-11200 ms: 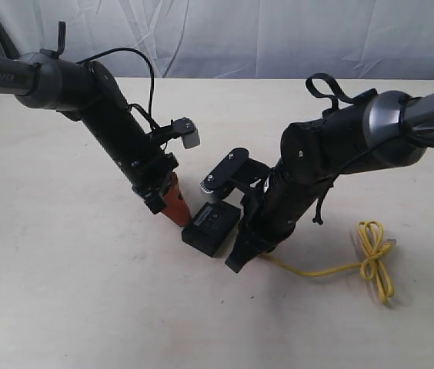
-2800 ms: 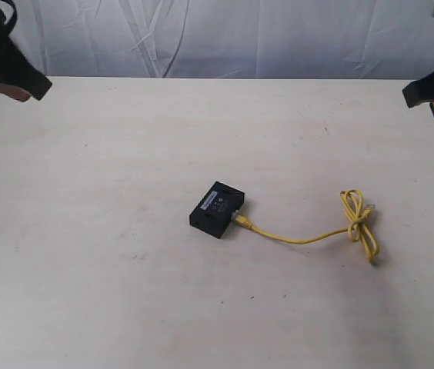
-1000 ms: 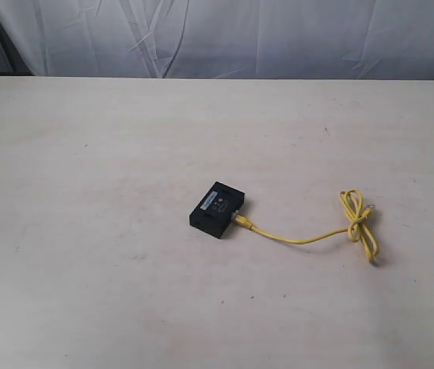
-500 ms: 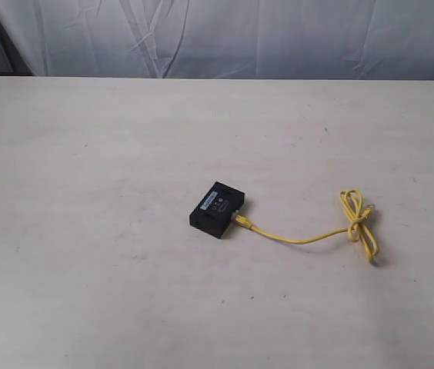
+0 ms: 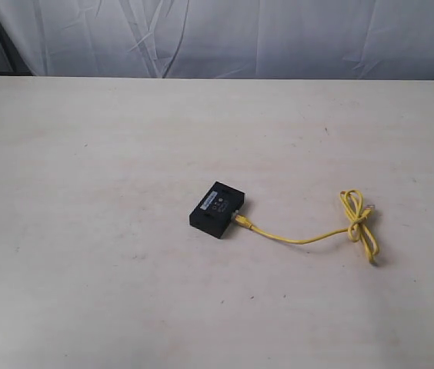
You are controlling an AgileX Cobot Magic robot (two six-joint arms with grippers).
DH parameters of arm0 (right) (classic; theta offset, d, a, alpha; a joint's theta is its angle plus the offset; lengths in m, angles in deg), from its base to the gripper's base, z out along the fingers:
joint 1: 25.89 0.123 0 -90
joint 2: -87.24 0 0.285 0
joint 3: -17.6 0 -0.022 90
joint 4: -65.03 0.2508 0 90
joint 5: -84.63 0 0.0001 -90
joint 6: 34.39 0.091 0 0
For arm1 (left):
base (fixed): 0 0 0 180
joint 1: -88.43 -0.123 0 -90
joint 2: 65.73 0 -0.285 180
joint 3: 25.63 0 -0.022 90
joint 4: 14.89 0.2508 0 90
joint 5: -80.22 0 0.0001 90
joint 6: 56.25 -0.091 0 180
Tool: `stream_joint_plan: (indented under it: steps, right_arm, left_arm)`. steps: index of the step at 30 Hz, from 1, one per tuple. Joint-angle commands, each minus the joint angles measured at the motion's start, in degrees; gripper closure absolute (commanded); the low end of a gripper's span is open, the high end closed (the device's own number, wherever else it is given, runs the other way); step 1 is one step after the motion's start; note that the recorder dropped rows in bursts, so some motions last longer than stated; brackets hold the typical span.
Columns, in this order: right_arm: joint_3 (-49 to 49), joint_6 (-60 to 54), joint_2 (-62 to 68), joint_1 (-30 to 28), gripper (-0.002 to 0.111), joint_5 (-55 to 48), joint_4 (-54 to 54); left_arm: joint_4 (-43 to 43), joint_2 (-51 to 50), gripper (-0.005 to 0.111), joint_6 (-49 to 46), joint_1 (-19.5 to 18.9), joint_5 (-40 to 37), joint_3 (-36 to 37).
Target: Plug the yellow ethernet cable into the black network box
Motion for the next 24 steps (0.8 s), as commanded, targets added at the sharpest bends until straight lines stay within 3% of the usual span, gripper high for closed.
stream_joint_plan:
  steps: [1, 6, 24]
  right_arm:
    - [0.29, -0.06, -0.19, -0.32, 0.109, 0.23, 0.15]
    - [0.29, -0.06, -0.19, -0.32, 0.109, 0.23, 0.15]
    - [0.29, -0.06, -0.19, -0.32, 0.109, 0.02, 0.15]
  left_arm:
    - [0.19, 0.29, 0.107, 0.0, -0.22, 1.35, 4.2]
    - [0.23, 0.29, 0.107, 0.0, -0.22, 1.56, 7.92]
    - [0.23, 0.29, 0.107, 0.0, -0.22, 3.87, 8.04]
